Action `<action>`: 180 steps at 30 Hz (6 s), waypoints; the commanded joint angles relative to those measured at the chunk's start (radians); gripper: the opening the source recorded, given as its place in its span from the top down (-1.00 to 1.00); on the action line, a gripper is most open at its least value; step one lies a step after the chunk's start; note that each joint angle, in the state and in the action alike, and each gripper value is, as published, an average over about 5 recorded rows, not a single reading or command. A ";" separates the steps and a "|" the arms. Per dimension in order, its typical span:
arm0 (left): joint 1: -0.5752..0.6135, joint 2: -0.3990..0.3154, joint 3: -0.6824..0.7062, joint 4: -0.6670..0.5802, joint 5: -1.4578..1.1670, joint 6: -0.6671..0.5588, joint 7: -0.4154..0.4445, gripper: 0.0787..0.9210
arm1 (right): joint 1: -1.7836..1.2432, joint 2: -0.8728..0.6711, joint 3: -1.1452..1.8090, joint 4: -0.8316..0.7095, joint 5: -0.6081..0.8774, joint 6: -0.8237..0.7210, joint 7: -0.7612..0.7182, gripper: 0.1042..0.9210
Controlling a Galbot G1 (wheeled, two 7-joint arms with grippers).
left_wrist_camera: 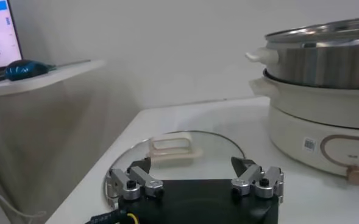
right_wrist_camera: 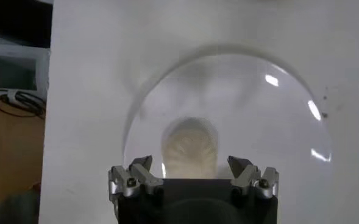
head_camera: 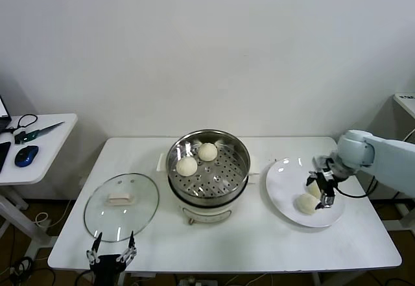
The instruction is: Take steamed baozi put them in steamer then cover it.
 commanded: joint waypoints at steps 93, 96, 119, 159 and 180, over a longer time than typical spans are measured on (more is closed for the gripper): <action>0.010 0.013 -0.020 -0.035 -0.007 -0.001 -0.003 -0.77 | 0.463 0.582 -0.162 0.069 -0.029 0.702 -0.055 -0.75; 0.011 0.011 -0.018 -0.036 -0.004 0.000 -0.003 -0.77 | 0.560 0.497 -0.221 0.013 0.117 0.629 -0.133 -0.76; 0.011 0.002 -0.018 -0.044 -0.005 0.001 0.000 -0.77 | -0.024 -0.010 0.105 -0.304 -0.107 0.204 -0.142 -0.76; 0.016 -0.017 -0.020 -0.026 0.007 0.001 0.001 -0.77 | -0.236 0.195 0.360 -0.515 -0.163 0.220 -0.099 -0.49; 0.016 0.004 0.000 -0.046 0.013 0.005 0.001 -0.77 | 0.770 0.351 -0.361 0.233 0.688 -0.116 0.046 -0.45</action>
